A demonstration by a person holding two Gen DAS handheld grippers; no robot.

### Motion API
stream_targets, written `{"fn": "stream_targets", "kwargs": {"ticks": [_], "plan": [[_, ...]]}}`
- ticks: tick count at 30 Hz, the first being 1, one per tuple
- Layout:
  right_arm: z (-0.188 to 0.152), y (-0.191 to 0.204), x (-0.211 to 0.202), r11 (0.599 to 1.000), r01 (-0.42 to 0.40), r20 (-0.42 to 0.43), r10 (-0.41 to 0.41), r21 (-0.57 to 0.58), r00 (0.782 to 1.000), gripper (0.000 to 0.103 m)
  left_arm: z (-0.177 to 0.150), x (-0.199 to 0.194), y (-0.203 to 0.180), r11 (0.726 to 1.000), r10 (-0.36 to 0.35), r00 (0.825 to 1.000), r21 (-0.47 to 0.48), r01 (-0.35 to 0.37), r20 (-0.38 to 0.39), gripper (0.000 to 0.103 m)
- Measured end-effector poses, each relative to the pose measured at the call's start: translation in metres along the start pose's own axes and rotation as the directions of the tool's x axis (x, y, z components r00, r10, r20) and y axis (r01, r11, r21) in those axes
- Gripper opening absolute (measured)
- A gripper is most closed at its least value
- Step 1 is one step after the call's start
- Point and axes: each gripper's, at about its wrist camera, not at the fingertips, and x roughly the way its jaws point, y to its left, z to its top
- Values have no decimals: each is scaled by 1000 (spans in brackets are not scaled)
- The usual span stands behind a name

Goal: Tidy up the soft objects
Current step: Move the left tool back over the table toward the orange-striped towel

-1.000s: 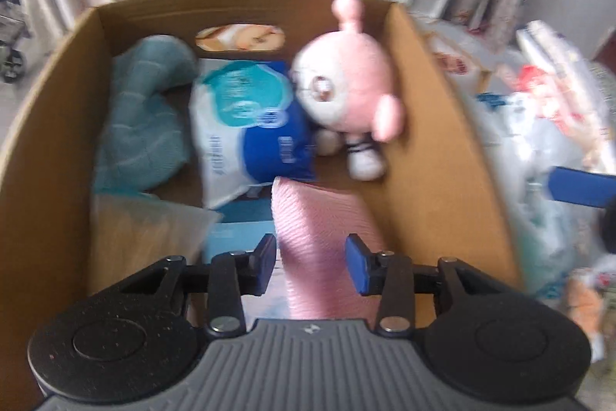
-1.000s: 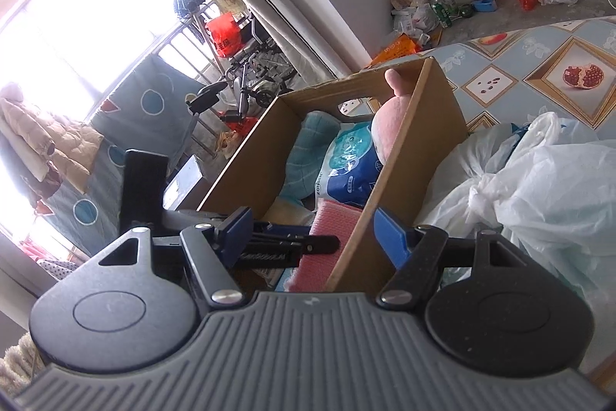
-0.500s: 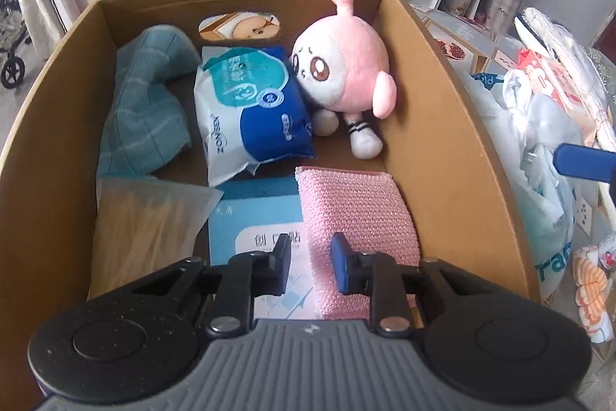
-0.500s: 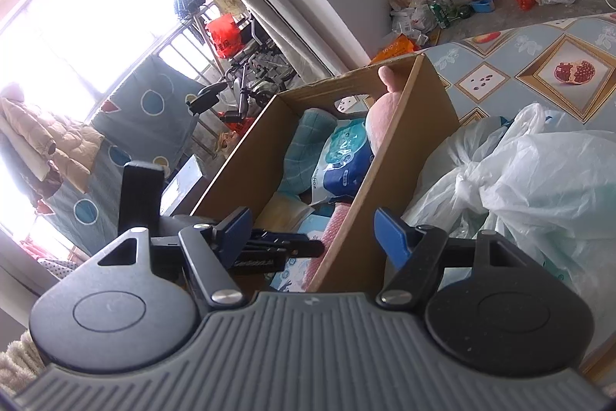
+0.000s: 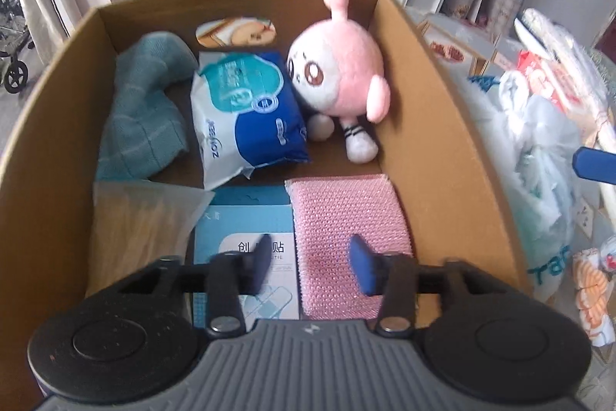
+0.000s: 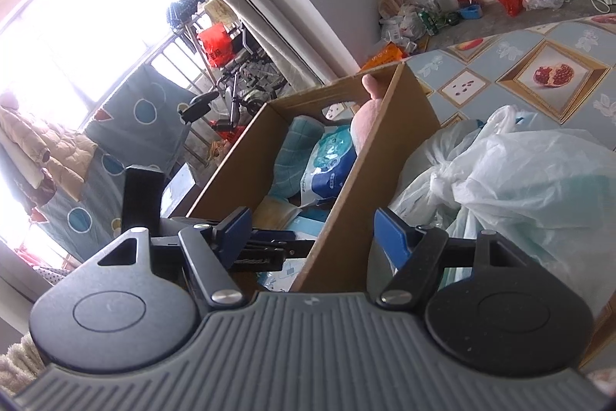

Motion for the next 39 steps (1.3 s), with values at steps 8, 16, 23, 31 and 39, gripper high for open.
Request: {"fn": "stream_targets", "kwargs": {"ticks": [8,16,23,31,39], "plan": [[-5,4,-49,1000,9,67,-10,11,998,76,-16,-76,-10,999,37,981,-3,-37,189,59],[-36,4,-149,989,144,185,-137,-27,973,86,-88,-177,-70,980,-82,894,201,-9,440,92],[-83,-1,-208,980,198,235,-190,-11,953,88,-154,-177,-144,923,-340,858,311,226,385,95],[-126,-20,-235,987,157,285,-157,21,946,88,-180,-118,-227,868,-454,863,332,370,224,94],[-141,-58,-232,982,177,282,-189,68,941,88,-163,-47,-259,918,-350,911,274,287,220,90]]}}
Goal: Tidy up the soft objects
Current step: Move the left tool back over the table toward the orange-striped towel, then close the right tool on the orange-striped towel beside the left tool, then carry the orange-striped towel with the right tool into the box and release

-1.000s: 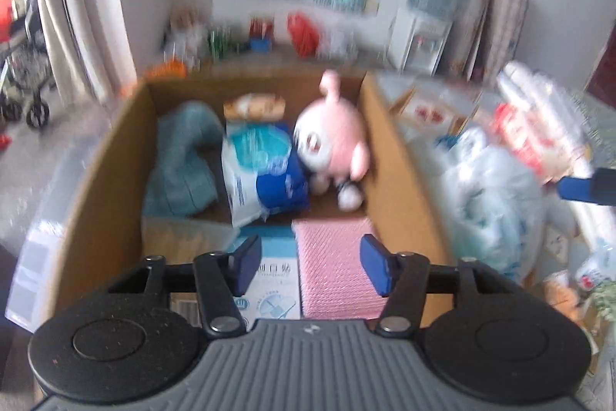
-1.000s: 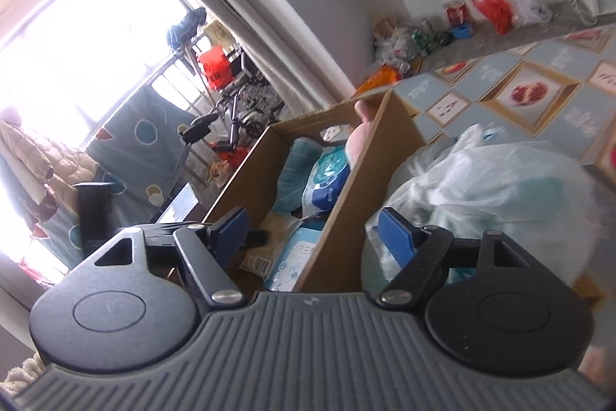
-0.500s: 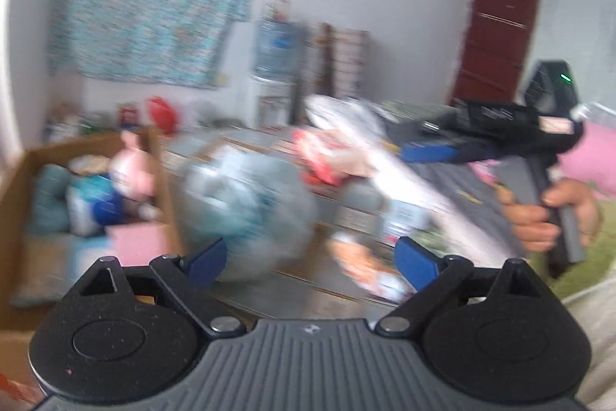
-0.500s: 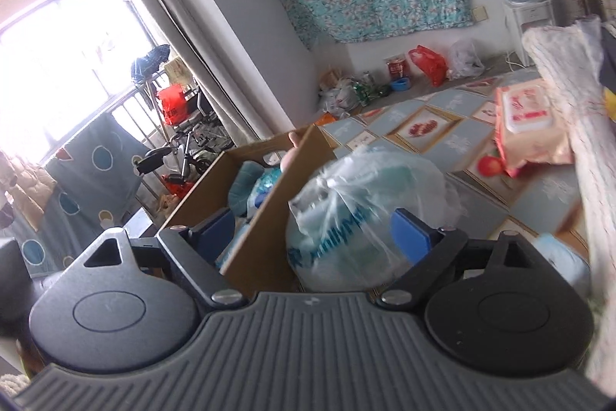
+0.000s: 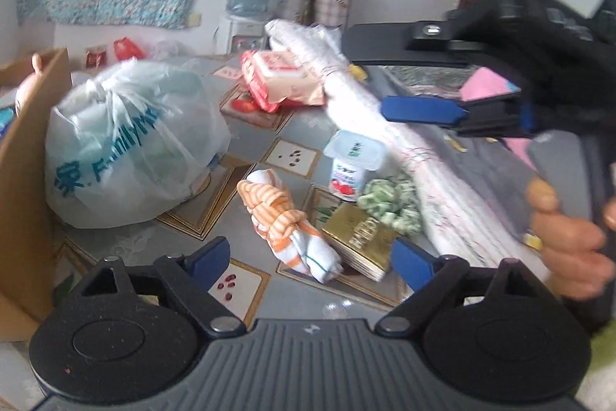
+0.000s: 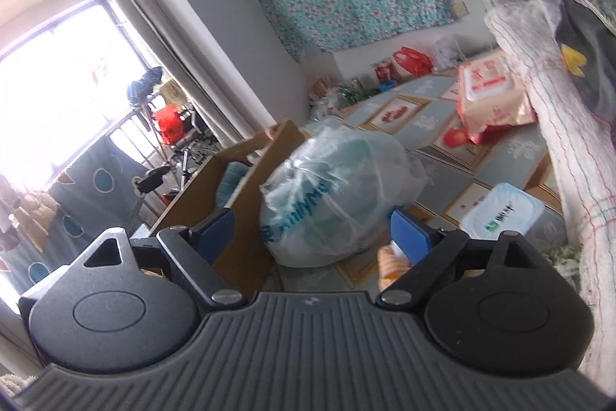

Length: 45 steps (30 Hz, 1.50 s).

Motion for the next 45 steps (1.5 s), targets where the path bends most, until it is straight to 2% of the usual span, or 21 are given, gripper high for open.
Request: {"fn": "stream_targets", "kwargs": {"ticks": [5,10,13,14,17,18,20,22,24,31,35,39,42,45], "plan": [[-8,-22,28,999,32,-65,-31,25,997,86,8,42,13,997,-8,998,-72,4,-57,81],[-21,-38,75,994,85,-175,-72,65,982,67,10,75,25,994,-57,991,-100,45,-117,73],[-26,-44,100,988,140,-235,-121,65,964,59,9,88,29,994,-64,987,-102,49,-148,65],[-26,-45,106,985,158,-250,-138,63,958,59,8,91,31,993,-72,985,-107,56,-157,65],[-29,-50,120,977,205,-280,-180,61,943,57,7,93,37,988,-113,982,-125,94,-149,58],[-30,-52,123,974,215,-288,-188,65,939,56,7,94,38,987,-120,982,-122,103,-145,51],[-31,-55,127,970,230,-306,-197,75,931,53,8,94,39,985,-132,981,-127,114,-143,49],[-33,-59,130,967,239,-320,-198,94,927,44,8,94,41,984,-138,981,-134,119,-139,45],[-34,-61,131,966,235,-319,-191,107,928,41,9,92,41,985,-132,983,-127,116,-130,43],[-29,-35,105,979,181,-247,-153,91,957,39,11,56,31,991,-120,992,-64,117,-41,43],[-20,-7,81,991,119,-182,-106,63,978,38,14,14,23,994,-110,993,-7,110,44,43],[-7,30,64,1000,21,-132,-19,12,991,37,16,-37,23,996,-77,986,52,70,150,43],[5,62,70,997,-78,-128,74,-25,989,37,18,-78,39,998,-34,976,52,23,216,43],[17,100,96,981,-186,-166,175,-57,971,36,19,-114,67,999,36,968,19,-42,248,43]]}}
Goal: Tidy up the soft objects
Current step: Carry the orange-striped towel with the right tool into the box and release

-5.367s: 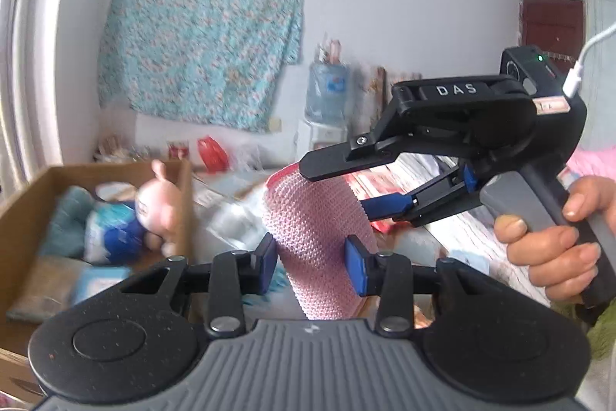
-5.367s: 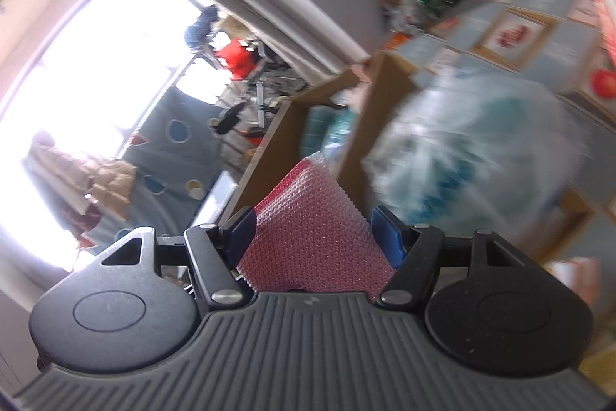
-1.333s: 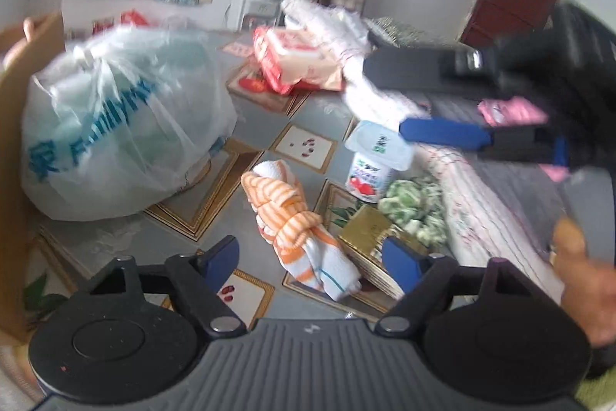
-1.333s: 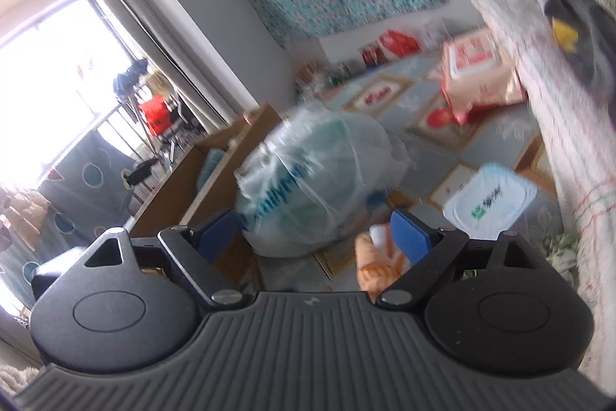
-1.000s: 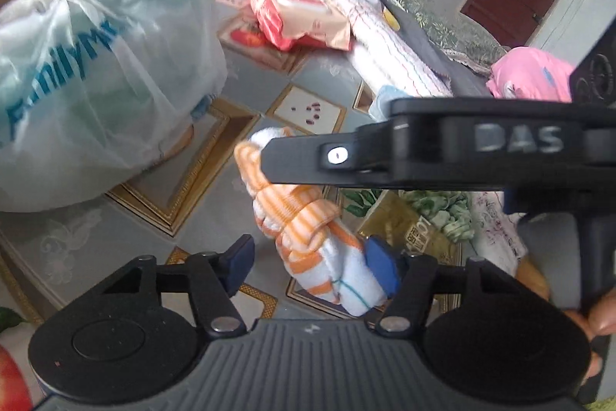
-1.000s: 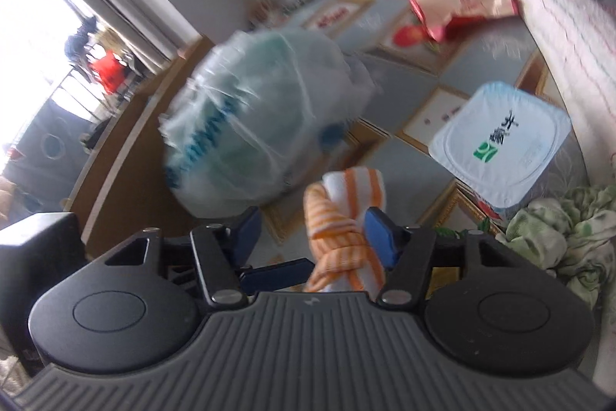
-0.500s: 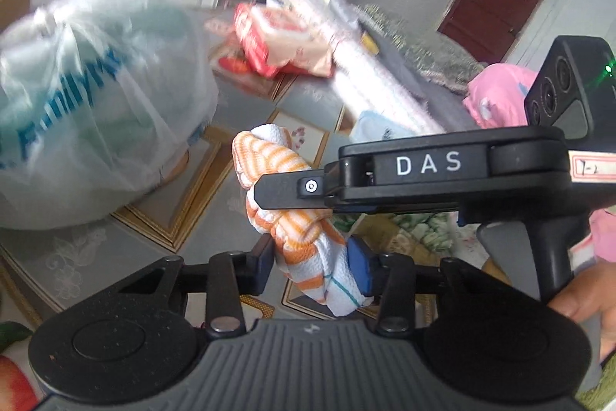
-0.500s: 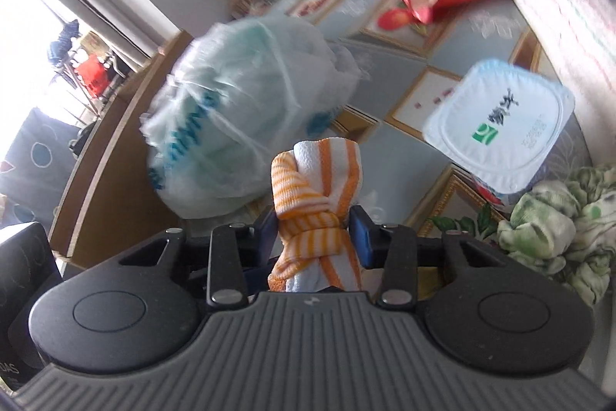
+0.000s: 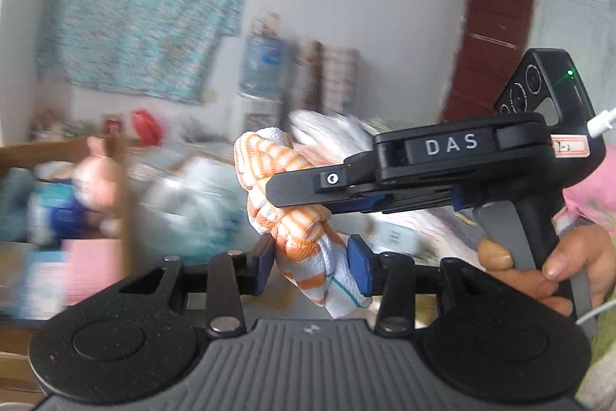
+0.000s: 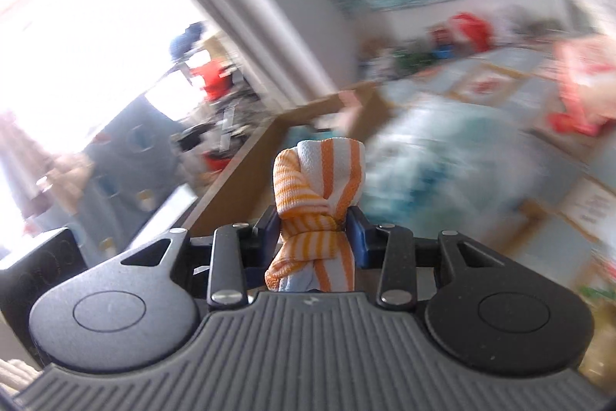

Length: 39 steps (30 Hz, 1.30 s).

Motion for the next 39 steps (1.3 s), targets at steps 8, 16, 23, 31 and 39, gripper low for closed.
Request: {"fn": "stream_targets", "kwargs": {"ticks": [8,16,23,31,39], "plan": [[53,74,146,979,-204,-213,199,-4,957,35,18,-54,102,955,255,967,-153,-254,-13,44],[58,104,296,979,-154,-421,196,131,886,34,7,-89,171,856,472,882,-244,-455,10,66],[10,96,382,966,-2,-583,158,259,797,35,-2,-116,202,794,548,836,-327,-512,22,67],[-35,99,407,949,71,-681,167,307,713,44,-18,-131,209,779,568,823,-334,-532,13,68],[-23,109,376,958,47,-648,154,283,746,70,-20,-128,201,797,545,838,-331,-505,33,82]]}}
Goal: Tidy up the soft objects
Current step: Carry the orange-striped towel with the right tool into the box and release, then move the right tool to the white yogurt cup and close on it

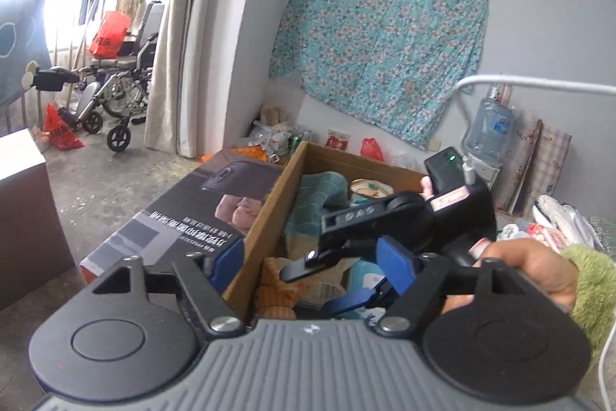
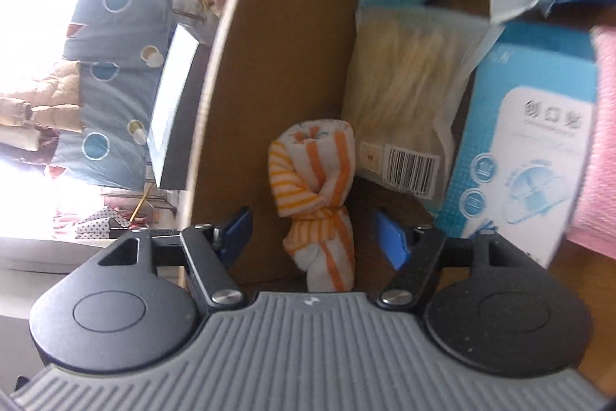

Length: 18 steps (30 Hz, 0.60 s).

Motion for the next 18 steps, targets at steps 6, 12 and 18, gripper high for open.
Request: {"fn": "stream_targets", "kwargs": {"ticks": [6,12,18], "plan": [[-39,-1,-78,988,-117,144,130,-96,981,74,-6,-18,-32,994,-98,994,62,95,48,93],[-95,-42,-189,972,-122,352,187,-200,917,76,-23,-24,-98,938,-294,956,186,292,-14,96],[-178,-95,-292,983,67,584,45,-168,810,77,-64,-21,-191,793,-512,839,275,544,-183,96]]}}
